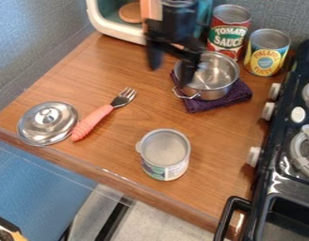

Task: Moved the silver pot to the upper left side of the table

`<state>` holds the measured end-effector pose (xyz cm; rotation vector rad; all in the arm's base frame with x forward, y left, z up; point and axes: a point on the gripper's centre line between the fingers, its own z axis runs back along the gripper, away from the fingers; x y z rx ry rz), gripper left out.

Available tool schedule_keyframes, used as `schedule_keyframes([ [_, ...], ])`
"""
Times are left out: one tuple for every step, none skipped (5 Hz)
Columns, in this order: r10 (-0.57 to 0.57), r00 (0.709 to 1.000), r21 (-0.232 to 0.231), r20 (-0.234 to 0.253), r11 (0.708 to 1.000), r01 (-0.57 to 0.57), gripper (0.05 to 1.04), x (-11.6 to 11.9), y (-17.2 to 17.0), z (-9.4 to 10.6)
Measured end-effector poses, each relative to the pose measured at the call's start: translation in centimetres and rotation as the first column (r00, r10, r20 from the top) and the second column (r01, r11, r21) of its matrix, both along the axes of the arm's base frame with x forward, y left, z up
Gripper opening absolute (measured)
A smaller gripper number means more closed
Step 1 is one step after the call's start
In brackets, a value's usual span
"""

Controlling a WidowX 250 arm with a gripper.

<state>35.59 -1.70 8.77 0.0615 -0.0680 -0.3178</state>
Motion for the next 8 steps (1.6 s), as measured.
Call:
schedule_keyframes([
  [-0.012, 1.000, -0.017, -0.003, 1.000, 0.012, 1.001, 2.0, -3.3, -1.6],
  [0.002, 1.000, -0.028, 0.001, 1.000, -0.002, 1.001, 3.4, -4.3, -2.4],
  [0.013, 1.000, -0.052, -0.002, 0.999, -0.013, 0.951, 4.6, -4.9, -3.4],
  [0.016, 1.000, -0.050, -0.023, 0.999, -0.017, 0.668, 5.3, -4.9, -4.2],
  [0.013, 1.000, -0.053, -0.013, 0.999, -0.014, 0.364, 5.6, -5.0, -3.9],
  [-0.009, 1.000, -0.054, -0.015, 0.999, 0.008, 0.157, 5.6, -5.0, -3.9],
  [-0.007, 1.000, -0.065, -0.018, 0.998, 0.006, 0.089, 5.5, -4.1, -3.3],
  [0.037, 0.999, -0.086, 0.022, 0.996, -0.035, 0.074, 4.6, -1.1, -0.1],
])
